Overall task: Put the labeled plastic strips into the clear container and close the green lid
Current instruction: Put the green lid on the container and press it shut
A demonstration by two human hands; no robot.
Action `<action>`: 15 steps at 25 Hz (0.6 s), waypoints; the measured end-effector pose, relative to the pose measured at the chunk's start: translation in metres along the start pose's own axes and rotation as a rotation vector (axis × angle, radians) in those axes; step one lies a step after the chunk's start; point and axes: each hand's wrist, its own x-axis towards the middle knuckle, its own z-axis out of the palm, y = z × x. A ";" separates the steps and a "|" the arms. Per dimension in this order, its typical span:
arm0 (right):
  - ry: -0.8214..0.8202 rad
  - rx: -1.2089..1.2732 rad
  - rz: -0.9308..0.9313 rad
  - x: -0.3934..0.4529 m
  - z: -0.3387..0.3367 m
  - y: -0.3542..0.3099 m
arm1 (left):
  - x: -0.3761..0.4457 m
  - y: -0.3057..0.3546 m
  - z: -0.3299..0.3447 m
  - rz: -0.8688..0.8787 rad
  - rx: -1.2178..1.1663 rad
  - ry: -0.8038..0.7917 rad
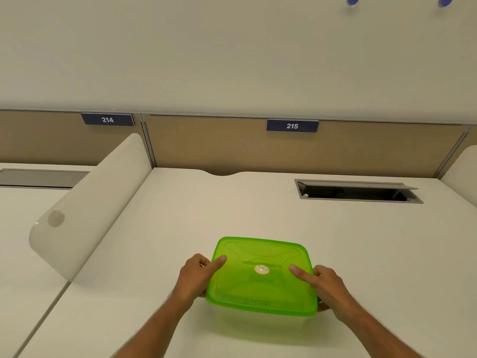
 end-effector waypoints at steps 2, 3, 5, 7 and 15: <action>-0.201 -0.035 0.108 -0.010 -0.010 0.006 | -0.009 -0.003 -0.011 -0.069 -0.075 -0.123; -0.283 -0.059 0.131 -0.014 -0.015 0.008 | -0.013 -0.004 -0.016 -0.088 -0.074 -0.181; -0.403 -0.090 0.131 -0.019 -0.023 0.012 | -0.020 -0.003 -0.024 -0.111 -0.044 -0.265; -0.472 -0.104 0.113 -0.023 -0.028 0.012 | -0.024 -0.002 -0.029 -0.128 -0.007 -0.312; -0.348 0.111 0.121 -0.031 -0.018 0.020 | -0.029 0.003 -0.033 -0.137 0.073 -0.396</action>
